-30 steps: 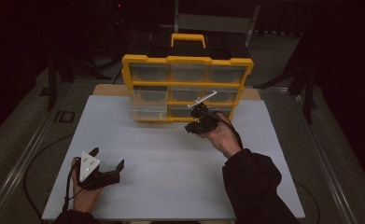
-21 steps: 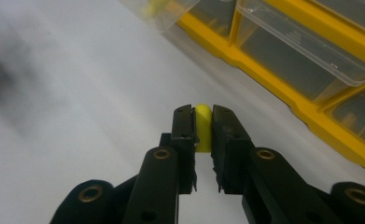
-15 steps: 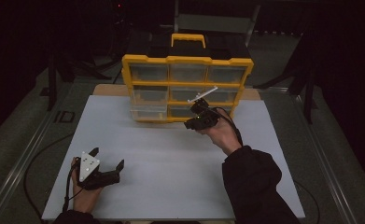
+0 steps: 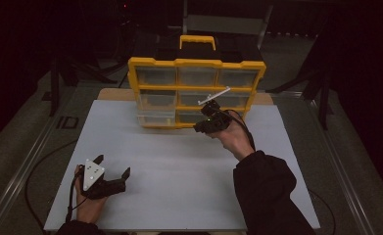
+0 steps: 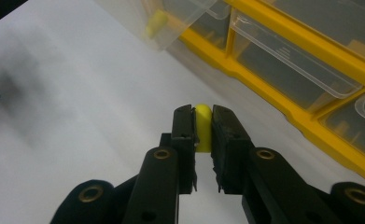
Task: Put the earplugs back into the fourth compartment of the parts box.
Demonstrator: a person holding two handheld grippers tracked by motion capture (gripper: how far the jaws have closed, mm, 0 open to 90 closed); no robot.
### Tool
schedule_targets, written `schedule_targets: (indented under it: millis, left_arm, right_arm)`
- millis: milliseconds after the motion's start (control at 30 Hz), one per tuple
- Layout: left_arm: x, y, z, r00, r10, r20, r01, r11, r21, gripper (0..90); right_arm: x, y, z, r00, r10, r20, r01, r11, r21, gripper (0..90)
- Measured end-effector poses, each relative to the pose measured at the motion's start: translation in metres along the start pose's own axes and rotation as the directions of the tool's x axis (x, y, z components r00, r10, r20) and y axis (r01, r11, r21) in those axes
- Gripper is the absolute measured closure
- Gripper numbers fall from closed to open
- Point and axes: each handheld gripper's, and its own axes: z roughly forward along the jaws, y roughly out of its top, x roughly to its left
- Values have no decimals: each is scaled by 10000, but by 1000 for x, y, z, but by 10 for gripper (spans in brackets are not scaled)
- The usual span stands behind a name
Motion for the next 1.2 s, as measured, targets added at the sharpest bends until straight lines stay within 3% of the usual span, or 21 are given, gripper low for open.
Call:
schedule_targets:
  millis: [1200]
  left_arm:
    - [0, 0, 1, 10000, 8, 27, -8, 10000, 14, 5]
  right_arm:
    - [2, 19, -12, 9994, -228, 258, 236, 9992, -308, 800]
